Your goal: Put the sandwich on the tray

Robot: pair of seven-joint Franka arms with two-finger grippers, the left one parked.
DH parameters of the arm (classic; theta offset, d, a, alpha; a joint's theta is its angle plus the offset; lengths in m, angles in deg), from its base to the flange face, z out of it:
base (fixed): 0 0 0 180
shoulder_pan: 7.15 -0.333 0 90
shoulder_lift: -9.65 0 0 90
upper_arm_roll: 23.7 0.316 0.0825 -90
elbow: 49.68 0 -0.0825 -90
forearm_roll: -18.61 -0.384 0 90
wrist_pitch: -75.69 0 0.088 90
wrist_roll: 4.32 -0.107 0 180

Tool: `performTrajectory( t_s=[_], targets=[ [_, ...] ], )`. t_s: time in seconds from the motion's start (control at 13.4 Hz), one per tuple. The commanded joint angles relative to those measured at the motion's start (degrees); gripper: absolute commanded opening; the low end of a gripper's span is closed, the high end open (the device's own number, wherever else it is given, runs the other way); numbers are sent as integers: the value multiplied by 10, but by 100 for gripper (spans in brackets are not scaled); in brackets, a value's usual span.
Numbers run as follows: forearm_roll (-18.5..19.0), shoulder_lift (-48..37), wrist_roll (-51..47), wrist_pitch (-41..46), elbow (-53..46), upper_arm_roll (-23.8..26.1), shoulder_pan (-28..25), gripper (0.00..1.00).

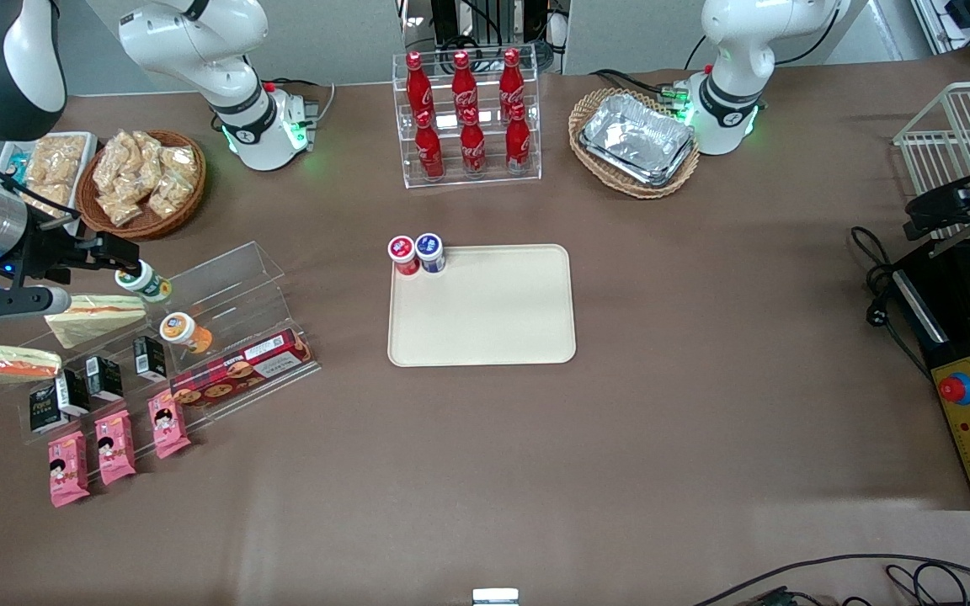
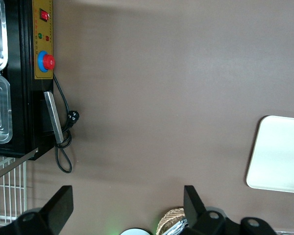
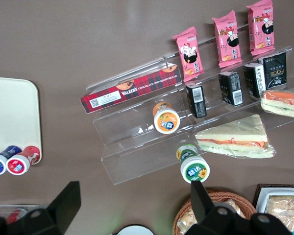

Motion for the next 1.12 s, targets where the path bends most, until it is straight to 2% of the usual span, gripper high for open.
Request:
performTrajectory(
  t_s=[0.0, 0.6, 1.05],
  targets=[
    [-5, 4, -6, 1, -11, -2, -2, 100],
    [-15, -14, -5, 37, -10, -14, 23, 100],
    [-14, -10, -6, 23, -8, -19, 75, 100]
  ],
)
